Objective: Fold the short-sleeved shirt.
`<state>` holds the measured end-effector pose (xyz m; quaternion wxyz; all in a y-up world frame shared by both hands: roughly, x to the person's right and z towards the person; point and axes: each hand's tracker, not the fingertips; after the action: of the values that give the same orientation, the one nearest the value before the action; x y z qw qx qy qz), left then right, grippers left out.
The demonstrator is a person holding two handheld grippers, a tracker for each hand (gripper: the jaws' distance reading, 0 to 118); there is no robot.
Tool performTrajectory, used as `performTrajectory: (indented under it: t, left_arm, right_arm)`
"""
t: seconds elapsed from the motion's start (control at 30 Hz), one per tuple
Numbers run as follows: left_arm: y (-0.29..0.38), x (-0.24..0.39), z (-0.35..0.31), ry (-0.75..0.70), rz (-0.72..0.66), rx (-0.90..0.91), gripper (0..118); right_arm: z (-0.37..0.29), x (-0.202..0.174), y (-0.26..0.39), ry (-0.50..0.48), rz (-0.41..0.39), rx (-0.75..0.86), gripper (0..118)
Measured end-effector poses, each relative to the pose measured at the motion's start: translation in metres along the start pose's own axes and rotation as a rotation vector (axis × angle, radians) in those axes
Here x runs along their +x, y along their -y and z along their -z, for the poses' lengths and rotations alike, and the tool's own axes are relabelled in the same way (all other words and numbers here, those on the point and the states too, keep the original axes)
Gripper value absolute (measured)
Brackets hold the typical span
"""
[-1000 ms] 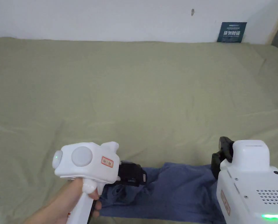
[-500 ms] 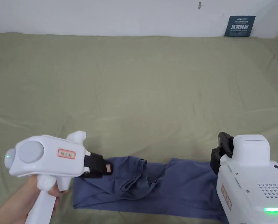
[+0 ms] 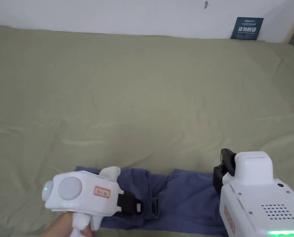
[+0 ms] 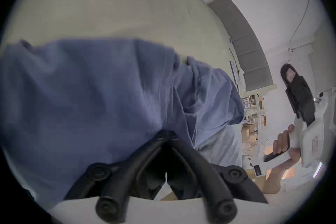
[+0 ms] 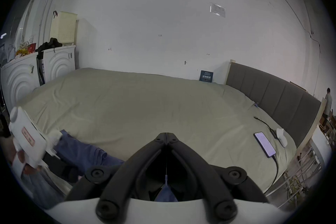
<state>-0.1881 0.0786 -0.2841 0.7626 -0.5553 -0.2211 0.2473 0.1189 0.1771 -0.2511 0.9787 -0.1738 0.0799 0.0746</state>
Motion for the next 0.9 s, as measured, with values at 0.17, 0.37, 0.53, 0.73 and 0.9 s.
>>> performTrajectory:
  t: [0.17,0.37,0.53,0.73,0.9]
  left_arm:
    - [-0.013,-0.027,-0.091,0.014,-0.057,0.187,0]
    - [-0.014,-0.084,-0.135,-0.103,-0.155,0.251,0]
    - [-0.013,-0.109,-0.122,-0.025,-0.205,0.192,10]
    - [-0.015,-0.122,-0.09,0.121,-0.27,0.169,113]
    - [-0.017,-0.121,-0.063,0.277,-0.34,0.181,103]
  right_arm:
    - [0.0,-0.003,-0.01,-0.003,0.003,0.024,0]
    - [0.005,-0.011,-0.015,-0.017,0.005,0.04,0]
    - [0.009,-0.017,-0.02,-0.014,0.003,0.05,0]
    - [0.015,-0.02,-0.027,-0.011,0.003,0.057,0]
    - [0.016,-0.022,-0.028,-0.009,-0.001,0.061,0]
